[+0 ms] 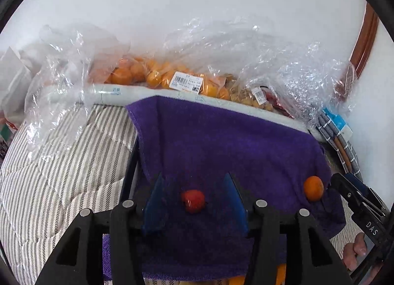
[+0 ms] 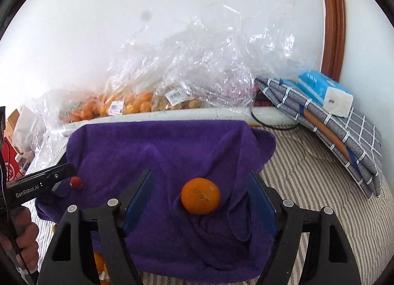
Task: Organize fruits
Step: 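Open both grippers to release the fruits on the towel, then withdraw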
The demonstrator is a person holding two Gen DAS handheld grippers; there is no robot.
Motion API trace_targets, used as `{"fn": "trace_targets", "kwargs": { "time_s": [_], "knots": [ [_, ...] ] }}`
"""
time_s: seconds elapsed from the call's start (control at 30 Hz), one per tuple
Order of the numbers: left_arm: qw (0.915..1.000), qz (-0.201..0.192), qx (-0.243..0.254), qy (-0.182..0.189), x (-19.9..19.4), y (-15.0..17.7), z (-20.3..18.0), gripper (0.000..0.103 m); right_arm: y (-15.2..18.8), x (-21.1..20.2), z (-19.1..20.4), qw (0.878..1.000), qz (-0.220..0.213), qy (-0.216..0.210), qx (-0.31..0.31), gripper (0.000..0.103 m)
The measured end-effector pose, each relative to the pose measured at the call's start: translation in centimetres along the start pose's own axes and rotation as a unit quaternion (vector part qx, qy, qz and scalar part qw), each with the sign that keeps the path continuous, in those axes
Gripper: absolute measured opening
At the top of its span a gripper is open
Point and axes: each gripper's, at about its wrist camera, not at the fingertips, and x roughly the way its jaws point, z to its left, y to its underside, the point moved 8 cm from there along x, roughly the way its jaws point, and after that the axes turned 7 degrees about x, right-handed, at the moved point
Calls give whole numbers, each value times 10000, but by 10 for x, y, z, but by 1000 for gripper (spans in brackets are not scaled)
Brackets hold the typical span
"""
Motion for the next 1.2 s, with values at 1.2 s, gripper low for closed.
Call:
{"fn": "trace_targets", "kwargs": {
  "time_s": [1.2],
  "knots": [
    [9994,265,124,-175,-122,121,26,49,106,-116,-9,9981,528,-31,320,63]
  ]
}}
